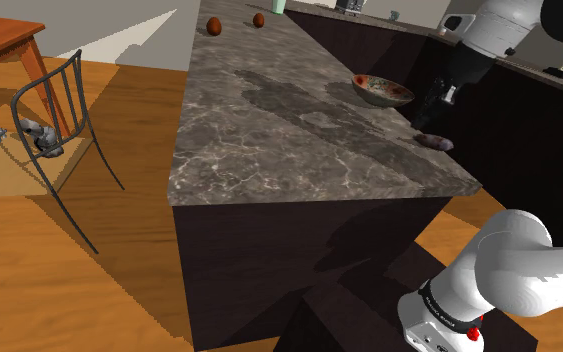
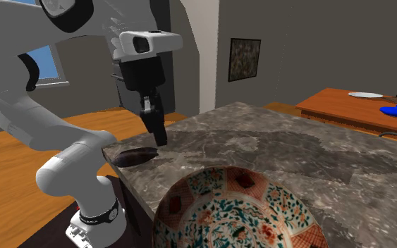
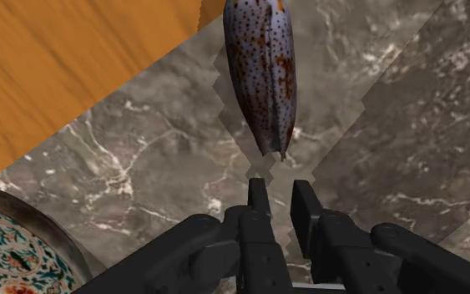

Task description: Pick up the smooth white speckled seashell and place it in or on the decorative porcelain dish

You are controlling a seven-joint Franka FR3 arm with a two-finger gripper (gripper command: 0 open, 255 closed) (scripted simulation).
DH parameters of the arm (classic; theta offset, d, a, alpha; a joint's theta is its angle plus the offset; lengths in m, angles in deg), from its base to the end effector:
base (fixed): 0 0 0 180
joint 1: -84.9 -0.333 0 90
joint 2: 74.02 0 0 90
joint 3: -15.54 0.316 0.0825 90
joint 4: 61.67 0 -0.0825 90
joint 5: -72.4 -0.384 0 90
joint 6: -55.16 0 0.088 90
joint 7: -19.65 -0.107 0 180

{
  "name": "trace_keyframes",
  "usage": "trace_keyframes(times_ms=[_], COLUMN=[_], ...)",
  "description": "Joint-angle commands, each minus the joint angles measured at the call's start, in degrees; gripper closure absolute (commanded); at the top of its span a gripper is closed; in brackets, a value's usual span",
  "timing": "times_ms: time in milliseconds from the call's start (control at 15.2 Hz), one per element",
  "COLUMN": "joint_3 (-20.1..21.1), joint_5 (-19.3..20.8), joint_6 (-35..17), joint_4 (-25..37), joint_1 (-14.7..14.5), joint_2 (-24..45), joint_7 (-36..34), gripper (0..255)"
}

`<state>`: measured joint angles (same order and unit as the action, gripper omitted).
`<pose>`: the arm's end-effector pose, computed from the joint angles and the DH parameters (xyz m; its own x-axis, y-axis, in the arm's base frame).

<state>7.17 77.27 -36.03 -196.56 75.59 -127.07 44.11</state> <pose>0.2737 -0.0235 0.6297 0.8716 0.4647 0.1558 0.4652 -0.8845 0.0353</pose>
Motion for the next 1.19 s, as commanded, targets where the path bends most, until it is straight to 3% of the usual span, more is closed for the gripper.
trace_keyframes(times_ms=[0, 396, 462, 726, 1122], joint_3=[0.0, 0.0, 0.0, -5.12, -5.71], joint_5=[0.0, 0.0, 0.0, 3.62, 4.32], joint_6=[0.0, 0.0, 0.0, 13.0, 10.56], joint_4=[0.0, 0.0, 0.0, 5.61, 0.98], joint_1=[0.0, 0.0, 0.0, -2.86, -2.7], joint_2=[0.0, 0.0, 0.0, 2.21, 0.53], joint_7=[0.0, 0.0, 0.0, 12.7, 13.17], gripper=[255, 255, 0, 0, 0])
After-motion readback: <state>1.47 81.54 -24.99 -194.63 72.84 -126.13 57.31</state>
